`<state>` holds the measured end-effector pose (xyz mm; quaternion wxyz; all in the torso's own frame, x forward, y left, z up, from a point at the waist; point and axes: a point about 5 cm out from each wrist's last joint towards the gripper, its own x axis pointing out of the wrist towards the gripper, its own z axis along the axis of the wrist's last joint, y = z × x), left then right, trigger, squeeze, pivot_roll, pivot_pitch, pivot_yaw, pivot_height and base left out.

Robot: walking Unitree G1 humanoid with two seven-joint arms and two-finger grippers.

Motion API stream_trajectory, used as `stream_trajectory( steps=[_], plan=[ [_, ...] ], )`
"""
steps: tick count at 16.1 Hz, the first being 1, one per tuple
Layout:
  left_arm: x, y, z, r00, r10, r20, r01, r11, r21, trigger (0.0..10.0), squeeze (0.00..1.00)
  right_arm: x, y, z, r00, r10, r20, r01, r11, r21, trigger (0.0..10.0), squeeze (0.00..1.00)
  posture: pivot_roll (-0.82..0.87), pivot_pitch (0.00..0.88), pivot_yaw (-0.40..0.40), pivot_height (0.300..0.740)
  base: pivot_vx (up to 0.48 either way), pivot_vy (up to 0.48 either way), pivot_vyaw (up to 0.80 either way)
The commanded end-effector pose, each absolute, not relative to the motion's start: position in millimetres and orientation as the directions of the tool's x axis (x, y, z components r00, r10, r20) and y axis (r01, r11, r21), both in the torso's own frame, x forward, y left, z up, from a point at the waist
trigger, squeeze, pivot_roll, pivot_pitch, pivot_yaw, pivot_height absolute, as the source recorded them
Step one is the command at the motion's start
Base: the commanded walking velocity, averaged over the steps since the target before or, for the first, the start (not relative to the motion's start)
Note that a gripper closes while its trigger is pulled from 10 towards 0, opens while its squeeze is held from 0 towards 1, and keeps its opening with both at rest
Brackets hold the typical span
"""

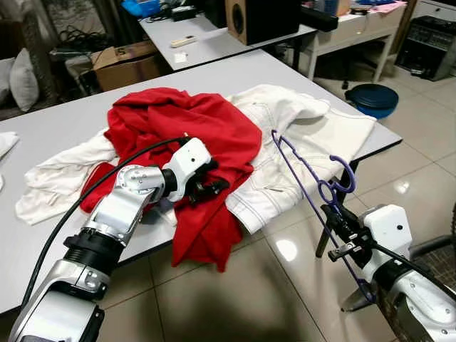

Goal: Hang hanger

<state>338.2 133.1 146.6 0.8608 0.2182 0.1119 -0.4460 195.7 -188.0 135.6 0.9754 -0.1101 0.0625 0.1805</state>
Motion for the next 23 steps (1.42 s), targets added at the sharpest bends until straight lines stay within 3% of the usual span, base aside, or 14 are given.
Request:
stream_trajectory(
  steps=[1, 3, 9, 15, 18, 19, 22, 23],
  plan=[
    [345, 138, 151, 0.624, -0.673, -0.397, 0.781, 0.521, 0.345, 0.0, 0.0, 195, -186, 140, 0.927, 0.346, -0.148, -0.37, 0.908, -0.197, 10.0, 0.0, -0.16, 0.0, 0.155, 0.74, 0.0, 0.0, 0.0],
    [350, 139, 150, 0.661, -0.64, -0.392, 0.749, 0.533, 0.393, 0.0, 0.0, 195, -186, 140, 0.927, 0.346, -0.144, -0.369, 0.909, -0.195, 10.0, 0.0, -0.16, 0.0, 0.158, 0.74, 0.0, 0.0, 0.0],
    [357, 136, 157, 0.7, -0.644, -0.308, 0.713, 0.605, 0.354, 0.0, 0.0, 195, -185, 140, 0.928, 0.344, -0.142, -0.366, 0.911, -0.188, 10.0, 0.0, -0.16, 0.0, 0.162, 0.74, 0.0, 0.0, 0.0],
    [359, 143, 155, 0.724, -0.613, -0.317, 0.689, 0.615, 0.383, 0.0, 0.0, 195, -185, 139, 0.925, 0.352, -0.143, -0.375, 0.907, -0.193, 10.0, 0.0, -0.16, 0.0, 0.158, 0.74, 0.0, 0.0, 0.0],
    [375, 155, 187, 0.833, -0.543, -0.105, 0.547, 0.781, 0.302, 0.0, 0.0, 196, -184, 140, 0.924, 0.355, -0.141, -0.377, 0.905, -0.195, 10.0, 0.0, -0.16, 0.0, 0.159, 0.74, 0.0, 0.0, 0.0],
    [383, 170, 208, 0.899, -0.437, 0.018, 0.42, 0.874, 0.243, 0.0, 0.0, 196, -183, 140, 0.923, 0.359, -0.137, -0.381, 0.904, -0.195, 10.0, 0.0, -0.16, 0.0, 0.158, 0.74, 0.0, 0.0, 0.0],
    [391, 197, 233, 0.954, -0.271, 0.128, 0.244, 0.951, 0.192, 0.0, 0.0, 199, -183, 143, 0.924, 0.362, -0.121, -0.379, 0.906, -0.189, 10.0, 0.0, -0.16, 0.0, 0.153, 0.74, 0.0, 0.0, 0.0],
    [393, 210, 232, 0.978, -0.186, 0.097, 0.161, 0.961, 0.226, 0.0, 0.0, 201, -183, 142, 0.923, 0.366, -0.121, -0.383, 0.904, -0.189, 10.0, 0.0, -0.15, 0.0, 0.148, 0.74, 0.0, 0.0, 0.0]
  ],
)
